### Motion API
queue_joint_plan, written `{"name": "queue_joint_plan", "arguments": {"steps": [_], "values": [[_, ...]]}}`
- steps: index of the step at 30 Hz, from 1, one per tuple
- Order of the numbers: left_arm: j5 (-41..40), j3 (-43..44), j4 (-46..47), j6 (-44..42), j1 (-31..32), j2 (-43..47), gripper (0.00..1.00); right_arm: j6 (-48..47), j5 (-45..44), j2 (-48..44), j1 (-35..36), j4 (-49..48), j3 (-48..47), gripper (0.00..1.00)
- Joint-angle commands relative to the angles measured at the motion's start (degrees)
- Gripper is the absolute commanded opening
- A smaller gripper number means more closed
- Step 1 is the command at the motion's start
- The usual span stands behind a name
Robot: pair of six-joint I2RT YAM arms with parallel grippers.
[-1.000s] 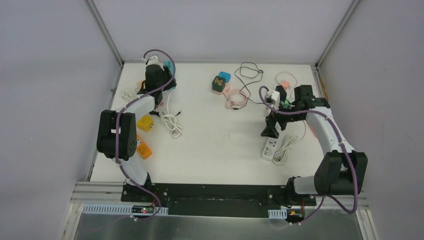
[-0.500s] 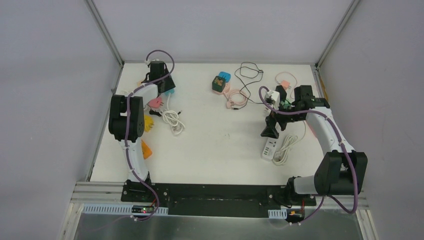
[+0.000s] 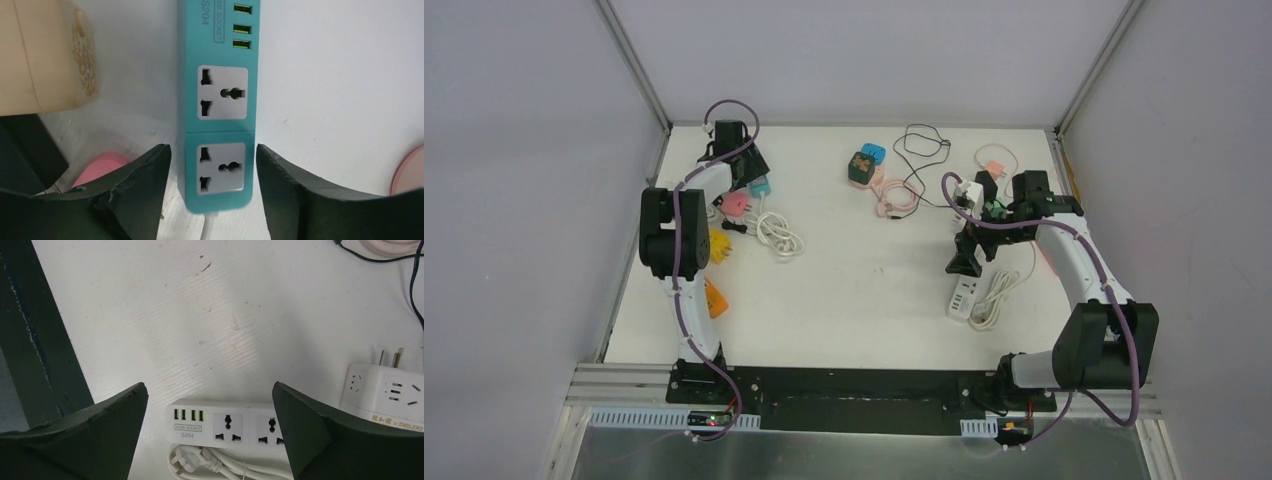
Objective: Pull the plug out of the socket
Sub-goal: Place the socket at the center of the board, then move the socket to the center of the board.
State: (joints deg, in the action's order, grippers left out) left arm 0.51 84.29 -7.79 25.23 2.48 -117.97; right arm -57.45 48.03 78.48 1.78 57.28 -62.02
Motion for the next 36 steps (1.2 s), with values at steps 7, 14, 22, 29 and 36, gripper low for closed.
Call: {"name": "queue_joint_plan", "arguments": {"steps": [7,14,22,29,36], "values": [[2.91,0.9,-2.76,-3.0,-0.65,6.81,0.73,-1.61,1.45,0.38,-0.37,0.07,0.06,1.0],[7.96,-6.79,0.21,-11.39,1.08,20.13,0.8,-1.52,2.01,-0.03,-0.46,0.17,0.06,1.0],[4.96,-18.7,4.45,-20.84,11.73,35.5,0.81,-1.61,2.5,0.29,-0.47,0.12,0.31,1.0],[10.24,-37.73,18.46,-22.24,14.04,50.36,0.84,-1.46,3.5,0.66,-0.47,-0.22,0.55,1.0],[12.39,-50.12,29.51,-15.93,14.04,52.28,0.9,-1.26,4.0,0.95,-0.46,-0.37,0.58,1.0]]}}
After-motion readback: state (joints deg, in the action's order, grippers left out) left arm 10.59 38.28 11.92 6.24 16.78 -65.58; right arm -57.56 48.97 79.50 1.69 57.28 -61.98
